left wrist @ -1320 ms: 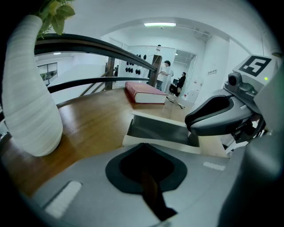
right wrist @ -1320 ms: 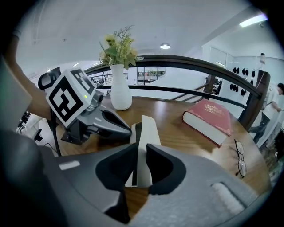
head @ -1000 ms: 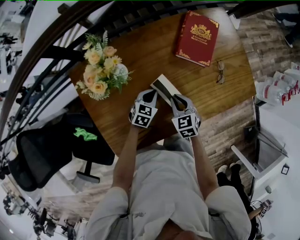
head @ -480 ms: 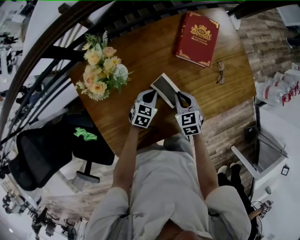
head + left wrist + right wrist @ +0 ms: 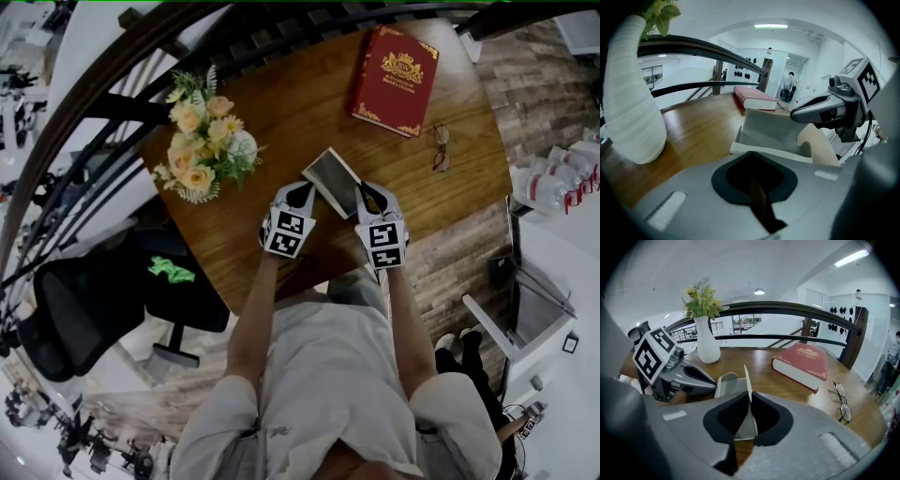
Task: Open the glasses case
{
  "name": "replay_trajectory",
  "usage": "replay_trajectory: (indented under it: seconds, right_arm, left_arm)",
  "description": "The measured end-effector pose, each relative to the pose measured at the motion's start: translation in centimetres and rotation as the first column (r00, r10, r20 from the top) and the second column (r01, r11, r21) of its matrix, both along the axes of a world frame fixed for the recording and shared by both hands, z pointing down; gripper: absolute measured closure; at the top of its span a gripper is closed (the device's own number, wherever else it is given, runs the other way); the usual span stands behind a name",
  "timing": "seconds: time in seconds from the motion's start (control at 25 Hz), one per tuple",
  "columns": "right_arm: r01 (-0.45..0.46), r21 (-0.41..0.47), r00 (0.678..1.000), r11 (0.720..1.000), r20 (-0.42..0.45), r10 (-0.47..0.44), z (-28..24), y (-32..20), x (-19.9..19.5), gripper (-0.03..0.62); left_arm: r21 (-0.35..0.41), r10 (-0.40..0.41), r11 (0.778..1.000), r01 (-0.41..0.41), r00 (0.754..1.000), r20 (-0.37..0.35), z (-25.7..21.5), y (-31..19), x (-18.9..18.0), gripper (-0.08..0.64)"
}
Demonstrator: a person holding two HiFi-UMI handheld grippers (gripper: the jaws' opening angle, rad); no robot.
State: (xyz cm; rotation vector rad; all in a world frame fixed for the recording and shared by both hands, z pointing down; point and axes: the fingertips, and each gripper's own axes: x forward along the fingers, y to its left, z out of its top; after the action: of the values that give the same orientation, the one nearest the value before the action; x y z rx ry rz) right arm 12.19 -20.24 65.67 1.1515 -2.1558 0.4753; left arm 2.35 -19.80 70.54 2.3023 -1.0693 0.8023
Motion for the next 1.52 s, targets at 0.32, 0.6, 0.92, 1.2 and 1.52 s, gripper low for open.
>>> replay_trajectory:
  seconds: [0.32,0.6,0.92,1.2,1.52]
  right_arm:
    - [-0.061,-0.014,0.998,0.998,-0.009,0.060,0.4,-0.6,1.2,0.568]
    - [-0.113,-0.014,0.993,0.993,-0.032,0.113,0.7,-1.2,2.4,0.560]
    - [-0.119,0.006,0.991,0.993,-0.053,0.119,0.5,-1.6,2.7,0.529]
    - [-0.124,0.013,0.991,0.992,-0.054,0.124,0.3,-1.5,2.7,0.529]
    - [-0.123,0.052,0.991,0.991,-0.042,0.126,-1.2,-0.6,2.8,0.529]
  left_arm:
    - [0.002,-0.002,1.000,0.002,1.000,-0.012,-0.1,-0.1,0.0,0.541]
    - [0.005,-0.003,1.000,0.003,1.000,-0.025,-0.2,0.0,-0.1,0.541]
    - [0.004,-0.011,1.000,0.011,0.999,-0.046,-0.4,0.2,-0.2,0.541]
    - [0.008,-0.026,1.000,0.027,0.998,-0.065,-0.6,0.0,-0.2,0.541]
    - [0.048,-0.025,0.998,0.028,0.996,-0.080,-2.2,-0.3,-0.2,0.541]
